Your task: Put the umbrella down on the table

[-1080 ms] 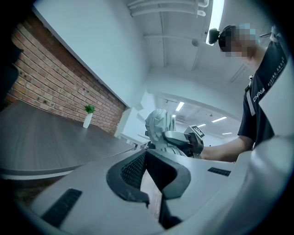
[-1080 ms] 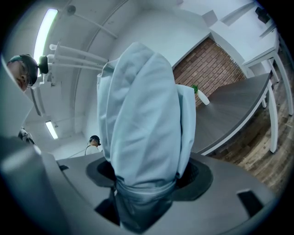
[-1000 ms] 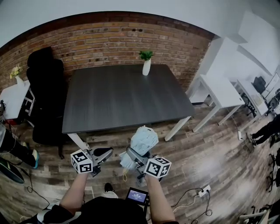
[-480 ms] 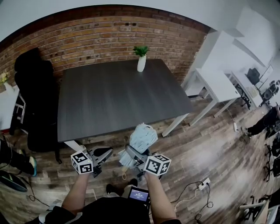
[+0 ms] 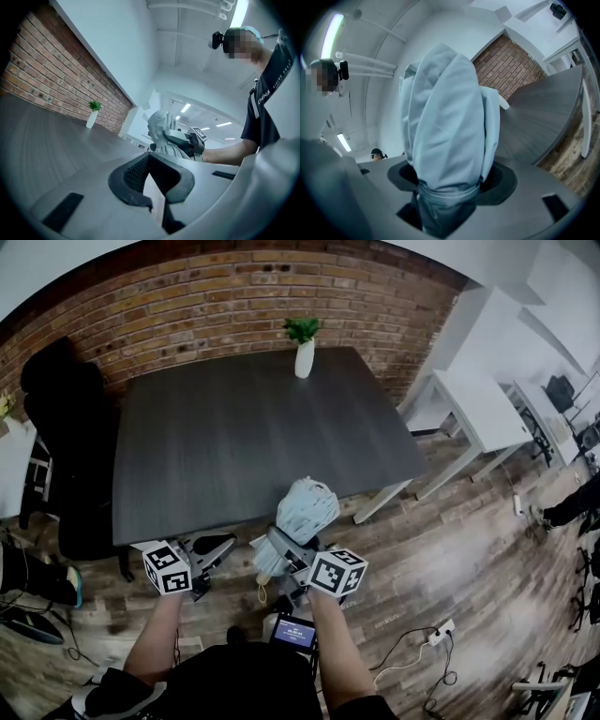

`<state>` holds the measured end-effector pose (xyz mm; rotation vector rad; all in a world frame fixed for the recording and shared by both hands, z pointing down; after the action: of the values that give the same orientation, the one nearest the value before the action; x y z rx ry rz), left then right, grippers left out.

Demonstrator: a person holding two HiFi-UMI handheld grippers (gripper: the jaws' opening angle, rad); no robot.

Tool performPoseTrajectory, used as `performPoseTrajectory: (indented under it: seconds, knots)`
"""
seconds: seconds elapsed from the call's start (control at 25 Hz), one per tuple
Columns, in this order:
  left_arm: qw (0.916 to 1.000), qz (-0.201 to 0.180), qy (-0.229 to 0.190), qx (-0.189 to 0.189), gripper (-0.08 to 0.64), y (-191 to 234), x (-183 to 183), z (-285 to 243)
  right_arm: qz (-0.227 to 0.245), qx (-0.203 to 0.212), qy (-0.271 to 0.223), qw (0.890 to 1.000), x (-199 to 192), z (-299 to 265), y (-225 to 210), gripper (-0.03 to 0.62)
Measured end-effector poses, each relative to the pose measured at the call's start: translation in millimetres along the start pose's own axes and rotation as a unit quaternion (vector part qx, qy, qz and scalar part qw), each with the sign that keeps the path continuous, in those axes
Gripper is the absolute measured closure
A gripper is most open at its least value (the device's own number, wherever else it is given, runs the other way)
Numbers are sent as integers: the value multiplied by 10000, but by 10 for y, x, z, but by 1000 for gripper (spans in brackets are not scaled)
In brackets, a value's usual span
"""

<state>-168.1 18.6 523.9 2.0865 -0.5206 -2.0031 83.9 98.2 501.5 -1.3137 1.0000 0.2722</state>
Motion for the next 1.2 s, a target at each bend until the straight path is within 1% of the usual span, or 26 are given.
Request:
performPoseTrajectory:
  seconds: [0.16,0.36,0.52,0.64,0.76,0.84,1.0,1.12,1.2]
  knots:
    - [9999,-63,82,10,558,163,163,-368,3,110,7,9999,313,-131,-306,268]
    - [9996,-75,226,119,558,266,228,-761,49,327,133,9994,603,-185,-642,268]
    - [9998,-29,166,102,558,309,304,-960,207,464,257,9984,789,-237,-832,268]
    - [9997,34,135,191,558,355,288,-1007,226,493,341,9979,862,-264,-955,268]
    - [9993,136,169,301,558,425,288,-1047,143,491,340,9981,897,-277,-1045,268]
    - [9992,149,190,305,558,474,326,-1103,105,466,350,9982,924,-308,-1112,268]
    - [9993,96,273,232,558,647,367,-1206,84,377,356,9986,995,-402,-1230,268]
    - [9995,115,236,174,558,838,416,-1300,94,294,325,9990,1087,-487,-1294,268]
    - [9996,104,235,67,558,969,479,-1380,155,218,301,9992,1176,-565,-1332,268]
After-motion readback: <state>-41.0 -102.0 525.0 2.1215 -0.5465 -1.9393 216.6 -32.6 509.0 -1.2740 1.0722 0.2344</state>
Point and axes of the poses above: the fingertips, and each gripper's own axes: z backward along the fingers, y to its left, x out of its top, the point moved 10 cm from there along z, backward along the fingers
